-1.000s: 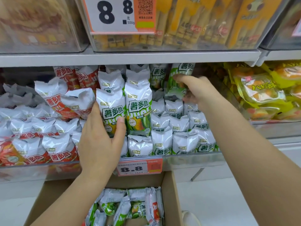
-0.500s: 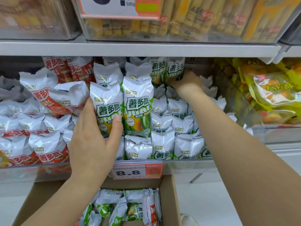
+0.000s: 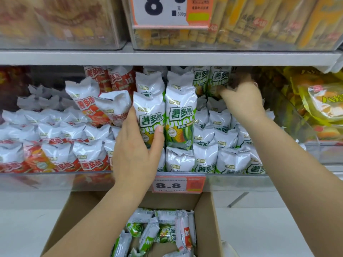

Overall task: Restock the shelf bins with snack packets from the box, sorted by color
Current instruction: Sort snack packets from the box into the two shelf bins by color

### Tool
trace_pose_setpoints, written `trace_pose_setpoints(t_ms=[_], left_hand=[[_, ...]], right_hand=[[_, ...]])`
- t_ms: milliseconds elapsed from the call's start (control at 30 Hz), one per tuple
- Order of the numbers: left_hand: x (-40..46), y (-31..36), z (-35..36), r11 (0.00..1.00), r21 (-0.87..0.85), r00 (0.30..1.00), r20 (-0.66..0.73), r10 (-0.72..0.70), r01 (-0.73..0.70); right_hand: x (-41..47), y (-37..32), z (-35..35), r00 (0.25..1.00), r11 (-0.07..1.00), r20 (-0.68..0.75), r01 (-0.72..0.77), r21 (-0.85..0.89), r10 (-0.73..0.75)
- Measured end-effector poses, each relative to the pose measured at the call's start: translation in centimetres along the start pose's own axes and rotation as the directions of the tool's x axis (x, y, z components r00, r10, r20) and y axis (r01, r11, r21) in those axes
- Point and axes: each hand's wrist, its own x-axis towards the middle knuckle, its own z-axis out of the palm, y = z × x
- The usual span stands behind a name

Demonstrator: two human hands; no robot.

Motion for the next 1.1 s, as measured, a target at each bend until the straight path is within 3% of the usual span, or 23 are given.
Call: trace_pose_setpoints(t_ms=[133,367,433,533,633,733,800,867,933,1033,1100], left_hand=[[-0.6,0.4,-0.6,1.0,-0.001,0.999,0.046,0.002,-0.002],[-0.4,0.7,-4.7,0.998,-0.066,0.957,0.291,0.007,0.013],[-0.7,0.3,-6.5,0.992,-0.124,0.959,0.281,0.043,-0.008],[-1.8,-0.1,-8.7,0.987,-0.161,0.967,0.244,0.07,-0.031],[-3.0,-0.8,-9.6,0.985,-0.127,0.967,0.209,0.145,-0.12],[-5.9,-3.1,-9.4,0.981,-0.178,0.981,0.161,0.105,-0.075],[-9.0,-6.3,-8.3,0.991,-0.133,0.964,0.264,0.025,0.011],[-11.7,-10.2,-6.6,0.995,0.039,0.886,0.452,-0.104,0.097],[-13.8,-14.2,-4.7,0.953,0.268,0.733,0.618,-0.284,0.143],[-16.4,-19.5,-1.5,0.849,0.518,0.371,0.772,-0.516,0.103],[-18.0,-22.3,1.0,0.8,0.584,0.178,0.78,-0.6,0.139]], right_hand=[[-5.8,-1.1,-3.1,0.998,0.995,0.008,0.067,0.072,-0.068],[-18.2,-2.4,-5.3,0.993,0.966,-0.053,0.117,0.231,-0.108],[-22.0,-2.5,-4.4,0.992,0.955,0.015,0.114,0.274,-0.123],[-26.9,-1.2,-1.8,0.955,0.973,0.288,0.001,0.229,-0.069],[-30.1,1.1,2.0,0.805,0.998,0.591,-0.02,-0.06,0.051],[-32.1,4.3,6.4,0.545,0.92,0.805,0.142,-0.365,0.235],[-33.2,6.6,8.6,0.399,0.895,0.857,0.162,-0.416,0.326],[-33.9,9.0,10.2,0.333,0.872,0.857,0.159,-0.463,0.394],[-34.4,11.5,11.6,0.318,0.836,0.826,0.148,-0.528,0.465],[-35.3,14.7,13.8,0.279,0.81,0.789,0.062,-0.583,0.547],[-35.9,16.5,15.4,0.249,0.794,0.763,-0.047,-0.606,0.597]])
